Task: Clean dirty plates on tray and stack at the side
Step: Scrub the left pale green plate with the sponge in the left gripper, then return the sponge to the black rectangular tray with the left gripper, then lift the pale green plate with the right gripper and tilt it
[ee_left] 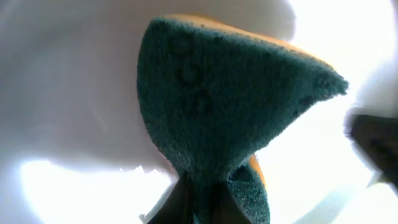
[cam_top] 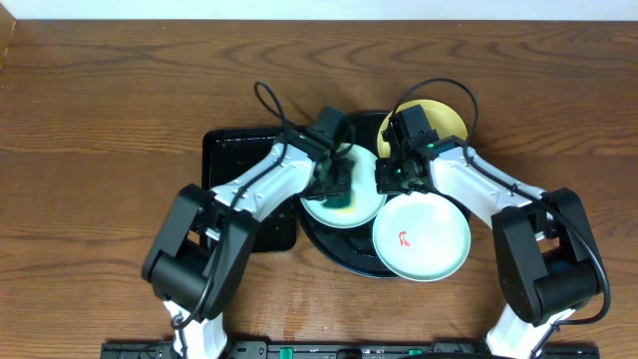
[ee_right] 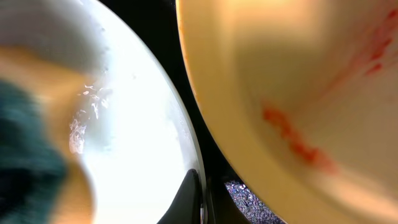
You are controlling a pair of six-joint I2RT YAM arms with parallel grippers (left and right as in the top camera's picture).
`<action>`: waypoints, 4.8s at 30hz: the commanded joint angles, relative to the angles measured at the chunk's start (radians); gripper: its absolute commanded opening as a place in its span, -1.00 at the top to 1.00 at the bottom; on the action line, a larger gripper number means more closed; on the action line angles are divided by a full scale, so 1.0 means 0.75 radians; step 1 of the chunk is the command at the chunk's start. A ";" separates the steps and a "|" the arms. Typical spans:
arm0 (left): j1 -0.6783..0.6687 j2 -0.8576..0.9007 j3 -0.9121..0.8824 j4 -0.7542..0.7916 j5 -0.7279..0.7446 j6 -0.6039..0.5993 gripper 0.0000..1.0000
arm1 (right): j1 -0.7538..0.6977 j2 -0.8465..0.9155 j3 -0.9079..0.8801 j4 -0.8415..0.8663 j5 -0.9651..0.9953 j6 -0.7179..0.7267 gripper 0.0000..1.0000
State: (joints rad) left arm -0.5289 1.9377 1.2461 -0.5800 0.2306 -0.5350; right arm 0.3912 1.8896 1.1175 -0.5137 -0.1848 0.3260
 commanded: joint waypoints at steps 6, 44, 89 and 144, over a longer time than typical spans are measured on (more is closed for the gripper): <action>0.070 -0.007 0.026 -0.278 -0.499 -0.013 0.85 | 0.013 0.041 -0.026 -0.034 0.042 -0.026 0.98; 0.451 -0.674 -0.299 -0.333 -0.233 0.161 -0.27 | 0.005 -0.024 -0.025 -0.001 0.042 -0.052 0.90; 0.451 -1.356 -0.227 -0.587 -0.227 0.180 -0.66 | 0.617 -0.211 0.037 0.808 0.670 -0.510 0.98; 0.451 -1.356 -0.227 -0.587 -0.227 0.180 -0.66 | 0.798 -0.421 0.037 1.022 0.950 -1.041 0.98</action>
State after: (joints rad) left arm -0.1963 0.9230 1.0584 -1.0180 0.0540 -0.4137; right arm 0.9737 1.5940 1.1343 0.2451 0.5137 -0.4442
